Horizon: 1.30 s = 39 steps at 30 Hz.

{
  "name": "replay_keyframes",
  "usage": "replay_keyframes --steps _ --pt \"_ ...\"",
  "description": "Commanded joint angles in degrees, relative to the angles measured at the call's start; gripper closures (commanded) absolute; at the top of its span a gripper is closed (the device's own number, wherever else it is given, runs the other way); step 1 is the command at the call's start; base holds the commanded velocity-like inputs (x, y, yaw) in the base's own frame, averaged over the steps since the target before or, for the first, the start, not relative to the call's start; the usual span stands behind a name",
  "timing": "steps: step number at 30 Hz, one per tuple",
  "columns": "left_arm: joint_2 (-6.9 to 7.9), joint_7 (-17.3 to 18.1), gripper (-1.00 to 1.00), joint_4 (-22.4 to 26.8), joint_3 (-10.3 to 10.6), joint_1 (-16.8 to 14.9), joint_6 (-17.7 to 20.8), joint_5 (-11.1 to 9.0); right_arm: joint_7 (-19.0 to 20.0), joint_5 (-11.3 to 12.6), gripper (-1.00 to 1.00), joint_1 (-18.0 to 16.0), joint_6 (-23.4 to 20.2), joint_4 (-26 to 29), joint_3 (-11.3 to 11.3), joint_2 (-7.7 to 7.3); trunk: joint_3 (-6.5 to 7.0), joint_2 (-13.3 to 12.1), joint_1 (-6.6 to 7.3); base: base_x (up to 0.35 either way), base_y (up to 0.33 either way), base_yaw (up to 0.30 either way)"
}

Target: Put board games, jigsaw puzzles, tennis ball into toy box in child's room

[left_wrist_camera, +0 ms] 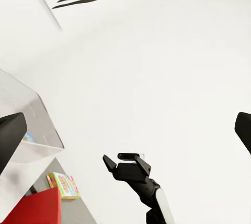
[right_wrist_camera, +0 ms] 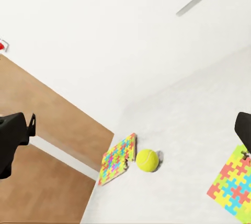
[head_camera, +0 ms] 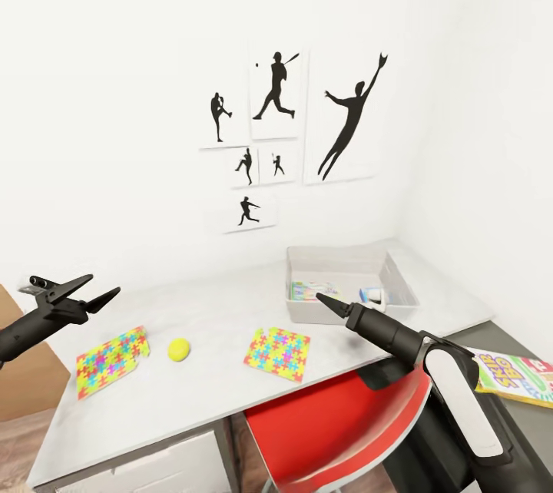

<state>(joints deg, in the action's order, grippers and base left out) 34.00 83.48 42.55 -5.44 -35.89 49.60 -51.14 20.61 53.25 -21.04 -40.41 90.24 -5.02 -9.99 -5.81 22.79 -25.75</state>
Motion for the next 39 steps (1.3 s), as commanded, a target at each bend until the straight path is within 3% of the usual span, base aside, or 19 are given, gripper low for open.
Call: replay_keyframes --steps 1,21,39 --pt "0.01 0.2 -1.00 0.0 0.0 -0.1 0.6 -0.1 0.0 0.1 -1.00 0.0 -0.2 0.0 0.0 -0.03 -0.14 0.1 -0.04 -0.025 0.017 0.217" --pt "0.06 0.1 -1.00 0.0 0.0 -0.1 0.7 -0.1 -2.8 0.1 -1.00 0.0 -0.3 0.0 -0.1 0.03 -0.61 0.1 -0.04 -0.182 0.194 0.271" --pt "0.55 0.2 -1.00 -0.1 0.0 -0.1 0.7 -0.1 -2.9 0.1 -1.00 -0.1 -0.3 -0.1 0.0 0.02 -1.07 0.1 -0.04 -0.015 0.144 0.276"
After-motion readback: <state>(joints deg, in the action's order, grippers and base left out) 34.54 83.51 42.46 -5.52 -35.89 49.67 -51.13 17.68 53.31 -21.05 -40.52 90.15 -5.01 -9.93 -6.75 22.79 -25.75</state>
